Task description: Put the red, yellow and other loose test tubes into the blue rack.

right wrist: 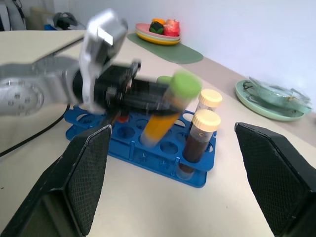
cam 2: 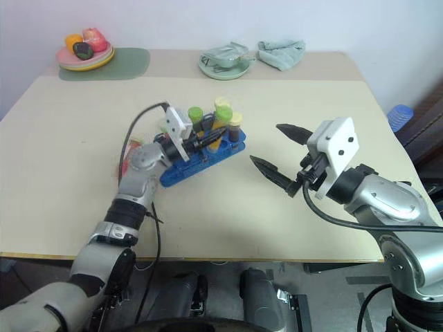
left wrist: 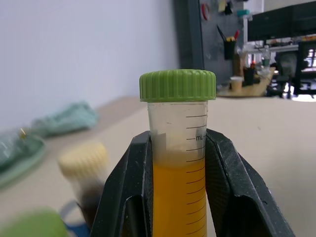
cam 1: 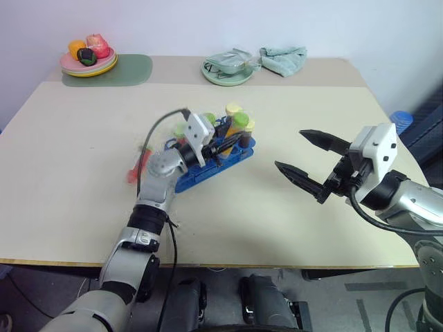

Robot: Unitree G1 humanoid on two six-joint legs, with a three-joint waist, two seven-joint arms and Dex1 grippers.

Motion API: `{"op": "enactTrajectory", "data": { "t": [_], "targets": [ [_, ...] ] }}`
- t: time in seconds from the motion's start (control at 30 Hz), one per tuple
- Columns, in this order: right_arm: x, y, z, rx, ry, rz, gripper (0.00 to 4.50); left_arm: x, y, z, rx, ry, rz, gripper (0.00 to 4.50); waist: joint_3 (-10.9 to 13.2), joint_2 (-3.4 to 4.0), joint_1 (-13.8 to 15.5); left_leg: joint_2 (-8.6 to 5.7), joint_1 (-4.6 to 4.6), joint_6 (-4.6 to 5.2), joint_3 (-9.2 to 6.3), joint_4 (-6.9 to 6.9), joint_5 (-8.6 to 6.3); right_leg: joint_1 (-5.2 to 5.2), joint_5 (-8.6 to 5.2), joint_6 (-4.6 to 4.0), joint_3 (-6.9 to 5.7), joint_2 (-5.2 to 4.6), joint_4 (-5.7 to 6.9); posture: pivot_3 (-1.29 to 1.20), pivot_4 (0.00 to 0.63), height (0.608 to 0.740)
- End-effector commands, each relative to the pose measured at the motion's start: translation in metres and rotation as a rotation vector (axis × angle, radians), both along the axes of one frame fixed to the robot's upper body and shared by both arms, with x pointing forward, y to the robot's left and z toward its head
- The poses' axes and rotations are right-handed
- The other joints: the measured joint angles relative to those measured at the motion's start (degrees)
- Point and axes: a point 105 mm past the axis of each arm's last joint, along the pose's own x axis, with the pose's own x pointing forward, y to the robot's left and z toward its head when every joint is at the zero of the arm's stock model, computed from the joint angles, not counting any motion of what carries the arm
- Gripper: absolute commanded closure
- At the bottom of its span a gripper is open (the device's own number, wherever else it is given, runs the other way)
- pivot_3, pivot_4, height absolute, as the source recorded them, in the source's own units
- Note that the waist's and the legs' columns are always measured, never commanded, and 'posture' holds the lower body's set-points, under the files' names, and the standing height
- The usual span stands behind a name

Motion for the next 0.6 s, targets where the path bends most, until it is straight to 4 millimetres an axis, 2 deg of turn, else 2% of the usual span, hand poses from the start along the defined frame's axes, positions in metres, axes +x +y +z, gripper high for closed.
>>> {"op": "enactTrajectory", "data": {
  "t": [0.03, 0.17, 0.33, 0.4, 0.6],
  "targets": [
    [-0.007, -0.002, 0.013, -0.012, -0.045, -0.003, 0.38, -0.009, -0.005, -0.007, 0.014, -0.018, -0.015, 3.70, 0.0, 0.03, -0.1, 0.00, 0.02, 0.04, 0.00, 0.00, -0.03, 0.02, 0.00, 0.00, 0.00, 0.00, 0.00, 0.00, 0.150, 0.740],
    [-0.009, -0.002, 0.013, -0.018, -0.030, 0.000, 0.38, -0.015, -0.003, -0.028, 0.050, -0.008, 0.009, 3.70, -0.1, 0.11, -0.1, 0.02, 0.22, 0.22, 0.00, -0.02, -0.13, 0.25, 0.00, 0.00, 0.00, 0.01, -0.07, 0.00, 0.150, 0.740],
    [-0.012, -0.003, 0.015, -0.020, -0.009, 0.006, 0.38, -0.010, 0.006, -0.038, 0.014, 0.041, 0.084, 3.70, -0.1, 0.13, -0.2, 0.05, 0.47, 0.29, 0.00, -0.02, -0.17, 0.51, 0.00, 0.00, 0.00, 0.01, -0.12, 0.00, 0.150, 0.740],
    [-0.012, -0.005, 0.015, -0.025, -0.001, 0.005, 0.38, -0.005, 0.009, -0.038, 0.011, 0.031, 0.131, 3.70, -0.1, 0.14, -0.2, 0.05, 0.62, 0.32, 0.00, -0.04, -0.19, 0.66, 0.00, 0.01, 0.00, 0.01, -0.14, 0.00, 0.150, 0.740],
    [-0.012, -0.008, 0.016, -0.039, 0.010, 0.006, 0.38, 0.010, 0.011, -0.018, -0.047, -0.013, 0.214, 3.70, -0.1, 0.14, -0.3, 0.06, 0.82, 0.33, 0.01, -0.05, -0.19, 0.85, 0.00, 0.01, 0.01, 0.02, -0.14, 0.00, 0.150, 0.740]
  ]
}}
